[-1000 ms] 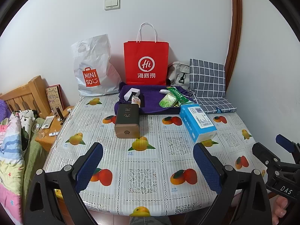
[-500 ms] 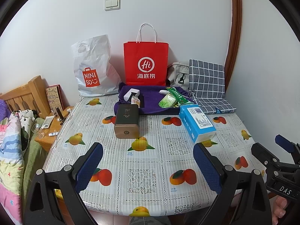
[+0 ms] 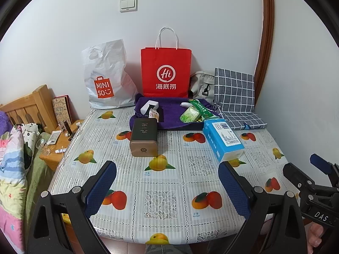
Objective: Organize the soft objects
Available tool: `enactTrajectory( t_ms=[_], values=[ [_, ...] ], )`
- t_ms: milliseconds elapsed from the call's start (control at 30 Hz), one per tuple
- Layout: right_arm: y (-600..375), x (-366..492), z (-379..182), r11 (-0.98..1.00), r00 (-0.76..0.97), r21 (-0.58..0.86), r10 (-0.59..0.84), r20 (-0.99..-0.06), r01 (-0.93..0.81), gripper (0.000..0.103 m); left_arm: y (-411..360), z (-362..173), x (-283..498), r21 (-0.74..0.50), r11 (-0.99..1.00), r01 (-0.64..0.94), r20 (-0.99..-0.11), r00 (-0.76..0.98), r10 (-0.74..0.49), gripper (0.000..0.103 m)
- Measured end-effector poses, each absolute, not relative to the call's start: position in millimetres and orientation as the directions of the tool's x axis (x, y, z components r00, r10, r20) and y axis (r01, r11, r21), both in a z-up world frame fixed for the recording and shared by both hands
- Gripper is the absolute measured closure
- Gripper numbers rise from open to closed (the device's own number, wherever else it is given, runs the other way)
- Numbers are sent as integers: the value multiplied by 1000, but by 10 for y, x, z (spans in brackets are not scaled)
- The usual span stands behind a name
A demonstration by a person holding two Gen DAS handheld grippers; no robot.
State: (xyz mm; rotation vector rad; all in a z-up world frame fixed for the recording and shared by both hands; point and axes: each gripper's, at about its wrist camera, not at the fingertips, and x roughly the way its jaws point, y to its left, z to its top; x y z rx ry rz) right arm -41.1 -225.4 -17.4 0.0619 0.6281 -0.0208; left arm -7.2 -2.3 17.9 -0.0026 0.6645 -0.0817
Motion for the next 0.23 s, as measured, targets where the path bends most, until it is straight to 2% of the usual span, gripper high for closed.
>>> enactTrajectory(
  t_ms=[233],
  values=[
    [-2227, -407, -182, 998, 811, 53, 11, -585, 25, 1, -8, 174, -66, -31, 997, 72, -617, 783, -76, 5]
  ],
)
